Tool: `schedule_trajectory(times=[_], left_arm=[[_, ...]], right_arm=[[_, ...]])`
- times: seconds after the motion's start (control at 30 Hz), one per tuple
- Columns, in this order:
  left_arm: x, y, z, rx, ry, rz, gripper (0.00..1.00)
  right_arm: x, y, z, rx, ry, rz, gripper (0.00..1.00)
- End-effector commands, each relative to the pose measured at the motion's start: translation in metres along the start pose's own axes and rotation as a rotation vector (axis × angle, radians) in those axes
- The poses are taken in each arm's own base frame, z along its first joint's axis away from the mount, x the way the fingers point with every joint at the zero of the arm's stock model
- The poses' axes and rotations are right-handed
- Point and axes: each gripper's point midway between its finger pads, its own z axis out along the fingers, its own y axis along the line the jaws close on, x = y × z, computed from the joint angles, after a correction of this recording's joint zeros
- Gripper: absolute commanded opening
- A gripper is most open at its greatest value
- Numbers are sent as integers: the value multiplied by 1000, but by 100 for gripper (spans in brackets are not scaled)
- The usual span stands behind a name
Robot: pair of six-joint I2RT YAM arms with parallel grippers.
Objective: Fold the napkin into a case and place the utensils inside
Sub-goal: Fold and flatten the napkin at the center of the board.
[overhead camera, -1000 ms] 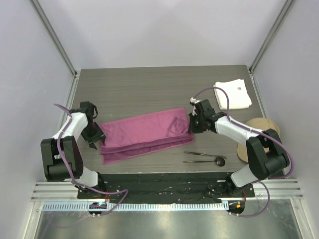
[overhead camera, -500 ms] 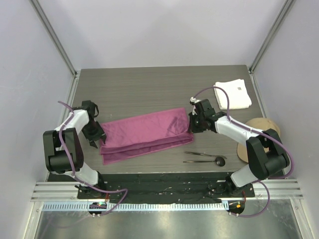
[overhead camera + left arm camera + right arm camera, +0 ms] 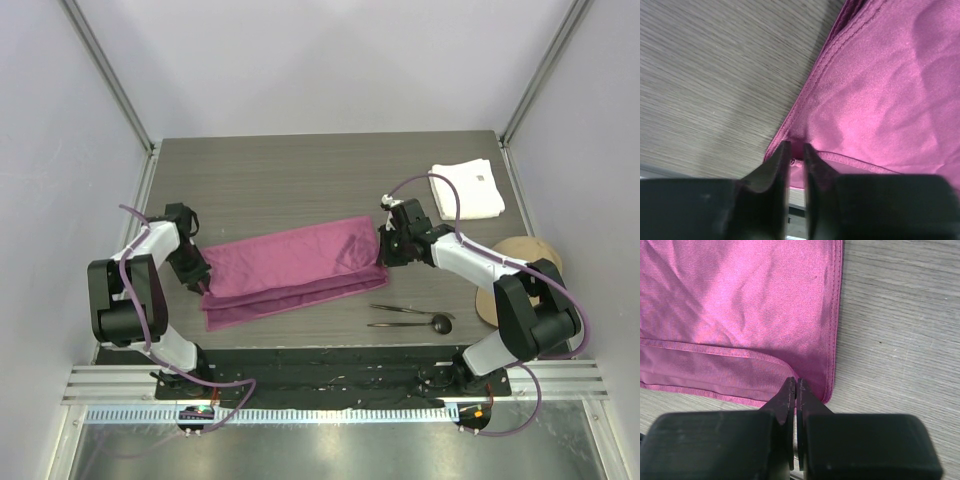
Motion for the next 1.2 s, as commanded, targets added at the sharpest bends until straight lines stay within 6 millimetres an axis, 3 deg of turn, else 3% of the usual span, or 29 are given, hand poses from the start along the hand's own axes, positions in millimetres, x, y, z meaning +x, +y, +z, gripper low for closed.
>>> schedule_trajectory(times=[0.0,0.13,0.47,0.6,0.83,1.03,1.17], left_arm=[[-2,-3,-9,22,-11,-22,10],[2,-3,-14,22,-9,-72,0],[18,11,-26,-31,-27,-236,0],[14,8,-32,-4,-67,-269,0],[-1,-22,-56,213,-156,-214,0],[-9,-4,-71,158,-276,-241,0],[-29,-11,-97,224,-395,-236,0]], right_arm=[[-23,10,-8,-31,-73,-22,1],[-16,9,-10,-30,-53,-12,1],[4,1,-13,1,-16,13,1],[1,-1,-14,10,-26,16,1],[-40,8,-14,-1,-130,13,1],[-71,17,-17,-9,-190,9,1],[-107,23,-18,-6,-264,-1,1]])
